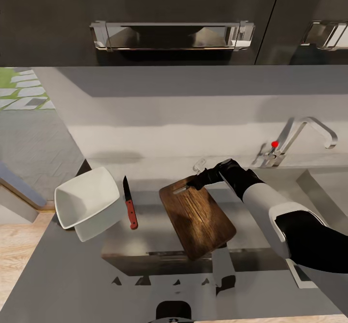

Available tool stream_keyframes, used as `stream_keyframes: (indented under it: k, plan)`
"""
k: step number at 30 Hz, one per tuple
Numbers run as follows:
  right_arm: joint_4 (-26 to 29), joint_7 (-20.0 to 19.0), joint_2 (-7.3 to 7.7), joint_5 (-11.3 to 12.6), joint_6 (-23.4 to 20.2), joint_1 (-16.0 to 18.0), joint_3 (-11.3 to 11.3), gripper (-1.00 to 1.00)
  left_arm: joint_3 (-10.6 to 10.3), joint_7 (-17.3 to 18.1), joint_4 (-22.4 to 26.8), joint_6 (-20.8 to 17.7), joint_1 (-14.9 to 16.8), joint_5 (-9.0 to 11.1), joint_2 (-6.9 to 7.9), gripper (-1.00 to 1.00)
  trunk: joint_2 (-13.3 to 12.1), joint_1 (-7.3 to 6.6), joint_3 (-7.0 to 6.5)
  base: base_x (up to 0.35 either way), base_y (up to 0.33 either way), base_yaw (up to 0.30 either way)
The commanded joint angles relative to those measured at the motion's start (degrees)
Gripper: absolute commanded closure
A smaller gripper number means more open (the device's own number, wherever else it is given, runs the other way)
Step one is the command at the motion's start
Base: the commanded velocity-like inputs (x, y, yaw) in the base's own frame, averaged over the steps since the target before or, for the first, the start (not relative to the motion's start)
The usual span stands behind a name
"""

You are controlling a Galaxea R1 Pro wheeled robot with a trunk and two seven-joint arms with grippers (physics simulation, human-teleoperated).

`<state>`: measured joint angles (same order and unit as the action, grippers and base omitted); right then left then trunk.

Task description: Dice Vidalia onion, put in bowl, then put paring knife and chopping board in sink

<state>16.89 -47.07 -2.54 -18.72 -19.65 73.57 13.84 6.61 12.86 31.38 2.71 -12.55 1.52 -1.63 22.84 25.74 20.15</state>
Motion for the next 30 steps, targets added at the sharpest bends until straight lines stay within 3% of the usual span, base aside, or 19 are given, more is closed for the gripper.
stream_keyframes:
  k: [1, 30]
  plan:
    - [-0.89, -0.21, -0.01, -1.45, -0.1, -0.01, 1.12, 1.0, 0.42, 0.5, 0.09, -0.07, -0.02, 0.15, -0.08, -1.0, 0.08, 0.05, 0.07, 0.0, 0.0, 0.0]
    - [-0.81, -0.3, -0.09, -1.41, -0.12, -0.01, 1.1, 1.0, 0.42, 0.5, 0.09, -0.07, -0.02, 0.14, -0.07, -1.0, 0.08, 0.05, -2.41, 0.0, 0.0, 0.0]
